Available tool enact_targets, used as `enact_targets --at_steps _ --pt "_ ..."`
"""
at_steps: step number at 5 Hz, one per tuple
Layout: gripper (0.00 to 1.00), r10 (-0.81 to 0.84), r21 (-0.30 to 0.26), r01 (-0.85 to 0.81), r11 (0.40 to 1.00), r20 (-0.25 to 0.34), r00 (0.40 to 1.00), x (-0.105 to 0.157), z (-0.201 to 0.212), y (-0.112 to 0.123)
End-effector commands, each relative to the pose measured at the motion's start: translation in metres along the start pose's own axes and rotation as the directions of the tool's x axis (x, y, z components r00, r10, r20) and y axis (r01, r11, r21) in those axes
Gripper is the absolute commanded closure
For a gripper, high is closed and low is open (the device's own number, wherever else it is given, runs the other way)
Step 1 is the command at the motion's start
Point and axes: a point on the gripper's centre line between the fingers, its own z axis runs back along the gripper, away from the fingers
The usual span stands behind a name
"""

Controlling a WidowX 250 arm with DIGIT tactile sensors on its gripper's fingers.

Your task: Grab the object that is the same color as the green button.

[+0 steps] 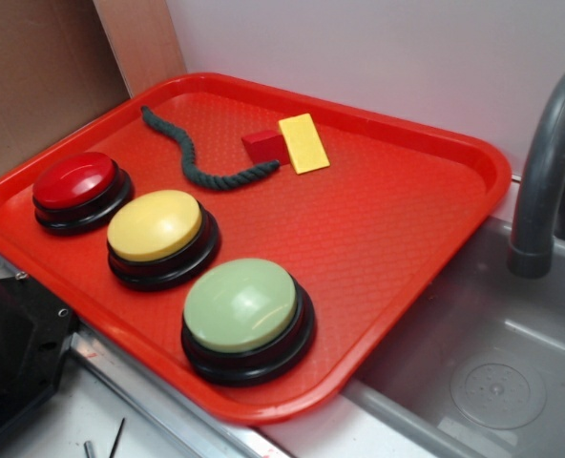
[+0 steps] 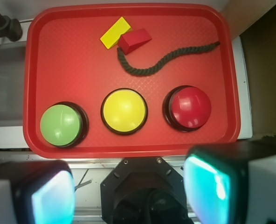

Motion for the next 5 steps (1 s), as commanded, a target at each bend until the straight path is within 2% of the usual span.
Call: enact_targets --at_steps 1,2,3,4,5 --pt "0.00 0.376 -0.004 -0.376 0.927 0.050 0.925 0.043 -0.021 0.021" --pt "0.00 0.512 -0.012 -0.514 0.858 0.108 0.852 0.064 -0.040 0.032" --pt "0.00 0.659 -0.030 -0.661 0.749 0.138 0.740 0.082 -0.062 0.048" --pt "0.00 0.730 -0.023 -0.738 0.675 0.168 0.663 0.102 -0.092 0.064" --pt "0.00 0.767 -0.010 -0.774 0.633 0.144 0.626 0.114 -0.125 0.080"
